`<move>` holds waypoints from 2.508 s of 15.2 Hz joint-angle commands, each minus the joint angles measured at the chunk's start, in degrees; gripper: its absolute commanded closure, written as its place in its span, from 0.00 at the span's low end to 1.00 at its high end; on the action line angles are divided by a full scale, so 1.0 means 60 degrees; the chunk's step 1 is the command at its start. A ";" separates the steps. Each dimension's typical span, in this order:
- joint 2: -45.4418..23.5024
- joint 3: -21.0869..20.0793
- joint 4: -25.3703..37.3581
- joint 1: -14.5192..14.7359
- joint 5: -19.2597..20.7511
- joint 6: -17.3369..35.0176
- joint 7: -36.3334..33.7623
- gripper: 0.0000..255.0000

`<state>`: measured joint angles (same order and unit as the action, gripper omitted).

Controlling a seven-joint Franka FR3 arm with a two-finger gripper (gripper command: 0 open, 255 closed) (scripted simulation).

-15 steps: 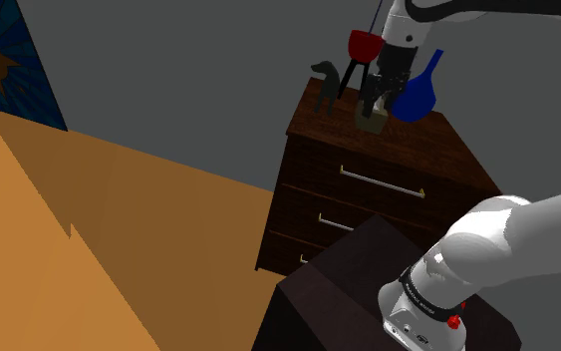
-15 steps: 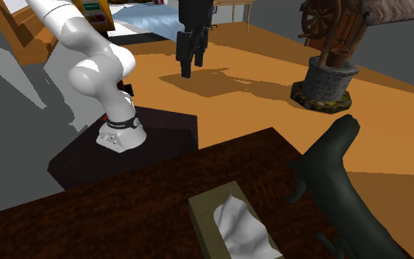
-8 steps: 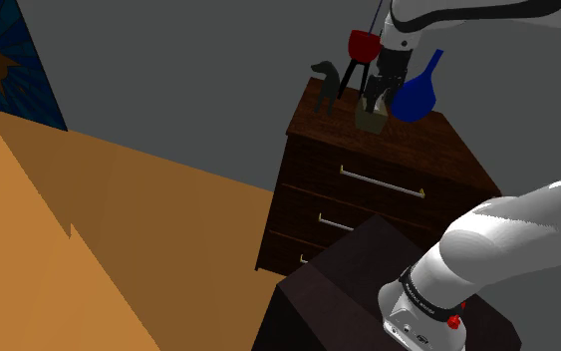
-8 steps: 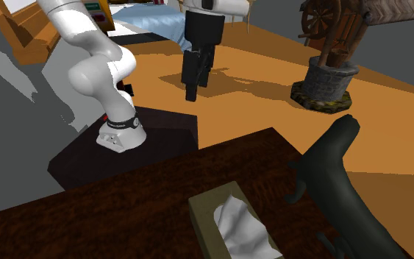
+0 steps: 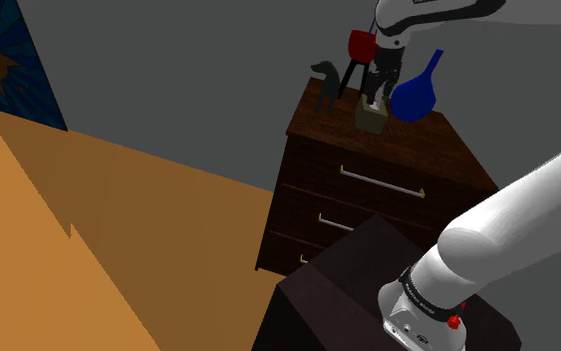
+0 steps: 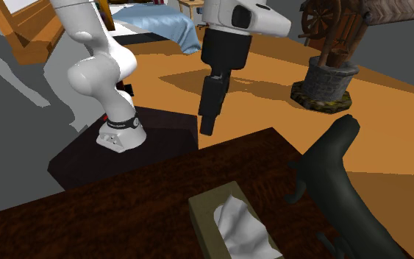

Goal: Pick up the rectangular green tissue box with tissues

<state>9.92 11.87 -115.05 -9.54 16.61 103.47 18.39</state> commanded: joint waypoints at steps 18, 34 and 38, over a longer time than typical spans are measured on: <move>-0.5563 0.0843 0.6156 -0.1225 -0.0012 0.0398 0.2703 0.00; -0.5596 0.0840 0.5534 -0.1221 0.0039 0.1020 0.2499 1.00; -0.5564 0.0841 0.5835 -0.1216 0.0017 0.0702 0.2596 1.00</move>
<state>-23.32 16.98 -80.83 -16.86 16.85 108.52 33.71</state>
